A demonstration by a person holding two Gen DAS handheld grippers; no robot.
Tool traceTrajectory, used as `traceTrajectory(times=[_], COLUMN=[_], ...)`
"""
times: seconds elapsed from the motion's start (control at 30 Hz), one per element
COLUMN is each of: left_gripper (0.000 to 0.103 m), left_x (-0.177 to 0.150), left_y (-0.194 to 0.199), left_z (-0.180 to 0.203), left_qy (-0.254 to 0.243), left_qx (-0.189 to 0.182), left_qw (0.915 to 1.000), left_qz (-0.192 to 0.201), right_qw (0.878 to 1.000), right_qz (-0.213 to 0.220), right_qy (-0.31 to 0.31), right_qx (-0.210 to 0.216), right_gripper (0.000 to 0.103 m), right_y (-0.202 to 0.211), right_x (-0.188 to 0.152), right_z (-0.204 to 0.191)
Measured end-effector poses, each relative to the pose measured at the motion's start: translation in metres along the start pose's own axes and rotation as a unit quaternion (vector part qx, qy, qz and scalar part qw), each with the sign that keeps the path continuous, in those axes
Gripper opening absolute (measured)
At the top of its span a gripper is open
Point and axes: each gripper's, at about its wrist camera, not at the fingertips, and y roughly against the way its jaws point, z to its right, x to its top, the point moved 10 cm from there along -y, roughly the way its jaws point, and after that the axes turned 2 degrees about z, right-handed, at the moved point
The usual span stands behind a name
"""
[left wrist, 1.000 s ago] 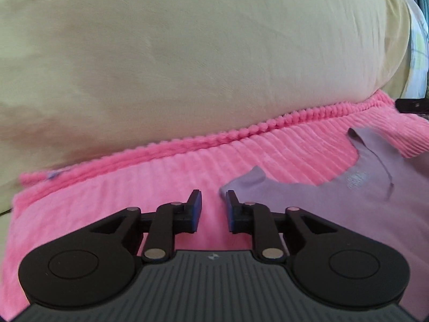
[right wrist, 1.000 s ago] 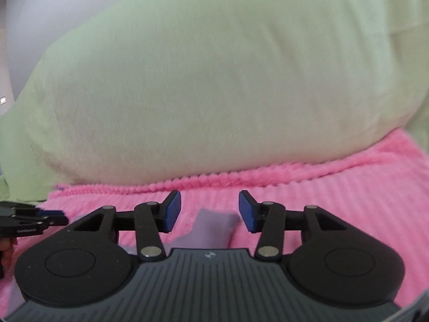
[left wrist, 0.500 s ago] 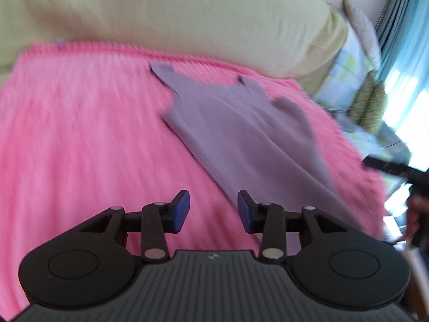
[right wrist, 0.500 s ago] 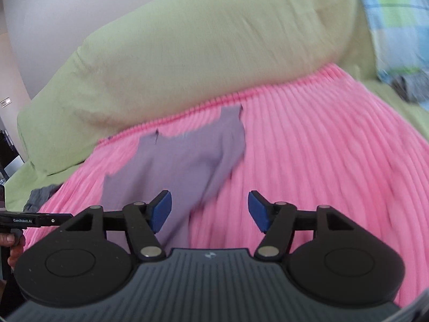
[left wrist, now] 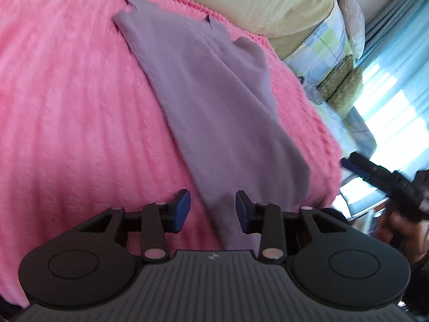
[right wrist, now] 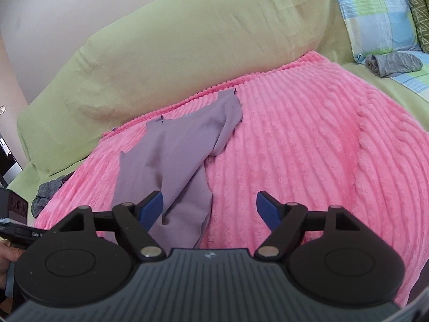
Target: Fold clothes
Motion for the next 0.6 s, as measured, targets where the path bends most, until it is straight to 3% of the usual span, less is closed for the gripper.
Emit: traceTrajectory(times=[0.03,0.07,0.2,0.4,0.6], left_gripper=[0.006,0.000,0.000,0.000,0.000], left_x=[0.000,0.000,0.009,0.022,0.013], left_y=[0.000,0.000,0.030,0.096,0.111], left_z=[0.001,0.001,-0.002,-0.050,-0.085], left_qy=[-0.003,-0.006,-0.013,-0.022,-0.012], left_qx=[0.005,0.010,0.005,0.075,0.116], left_qw=[1.0000,0.9999,0.9994,0.9959,0.9928], left_qz=[0.003,0.006,0.032,0.046,0.025], right_qw=[1.000,1.000,1.000,0.998,0.996], right_qz=[-0.002,-0.004,-0.018,-0.042,-0.046], right_qy=[0.002,0.004,0.022,0.045,0.065], right_qx=[0.002,0.003,0.006,0.022,0.029], right_gripper=[0.074,0.074,0.074,0.074,0.073], right_y=[0.000,-0.002,-0.010,-0.026,-0.066], right_x=[-0.001,-0.001,-0.004,-0.012,-0.001], right_z=[-0.001,-0.001,-0.009,-0.023,-0.033])
